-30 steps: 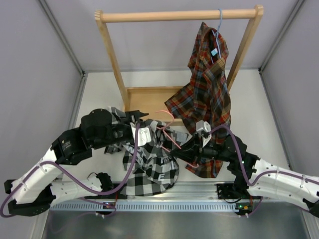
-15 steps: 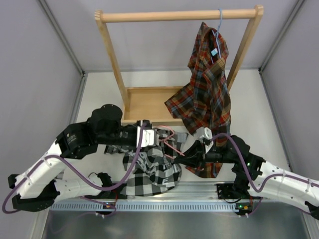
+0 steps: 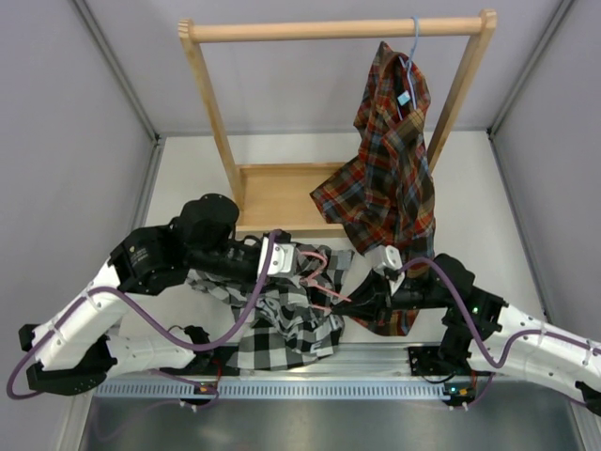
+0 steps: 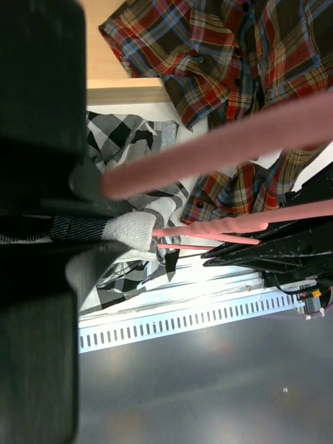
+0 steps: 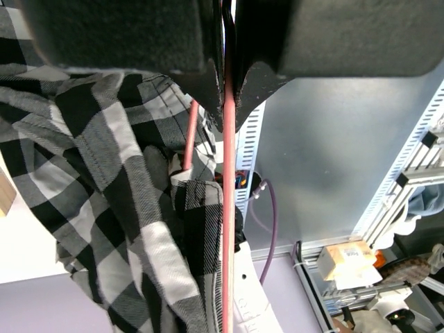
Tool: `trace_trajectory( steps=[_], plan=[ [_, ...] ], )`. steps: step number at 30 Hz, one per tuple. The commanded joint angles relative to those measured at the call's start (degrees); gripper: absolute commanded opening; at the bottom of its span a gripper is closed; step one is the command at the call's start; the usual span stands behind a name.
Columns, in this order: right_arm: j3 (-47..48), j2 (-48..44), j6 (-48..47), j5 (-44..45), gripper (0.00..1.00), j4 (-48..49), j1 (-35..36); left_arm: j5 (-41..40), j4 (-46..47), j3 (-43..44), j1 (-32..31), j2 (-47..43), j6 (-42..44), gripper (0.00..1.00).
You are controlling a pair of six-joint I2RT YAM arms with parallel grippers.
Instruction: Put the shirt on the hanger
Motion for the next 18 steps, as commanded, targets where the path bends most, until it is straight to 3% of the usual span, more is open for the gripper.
trace_trajectory(
  steps=[1, 3, 10, 11, 13, 15, 18],
  plan=[
    [3.88, -0.49, -2.08, -0.55, 0.0, 2.2, 0.78, 4.01, -0.68, 1.83, -0.1, 0.28, -0.93, 0.15],
    [4.06, -0.57, -2.17, -0.73, 0.0, 2.19, 0.86, 4.1, -0.68, 1.74, -0.19, 0.02, -1.02, 0.0],
    [3.71, -1.19, -2.17, -0.56, 0.0, 2.28, 0.78, 1.92, 0.37, 1.3, -0.1, -2.18, -1.02, 0.0],
    [3.71, -1.28, -2.08, 0.06, 0.07, 2.02, 0.78, 0.95, 0.81, 1.13, -0.19, -2.62, -1.28, 0.0],
    [3.36, -2.41, -1.12, 4.6, 0.6, 0.09, 0.78, -0.98, 2.74, 0.69, -0.1, -3.94, -2.07, 0.0],
    [2.4, -5.21, 0.37, 10.49, 0.99, -4.1, 0.86, -4.58, 5.02, -0.28, -0.19, -5.34, -3.12, 0.0],
    [0.64, -11.35, 6.85, 29.29, 1.0, -12.53, 0.78, -11.0, 8.44, -1.86, -0.1, -8.33, -5.58, 0.0]
  ],
)
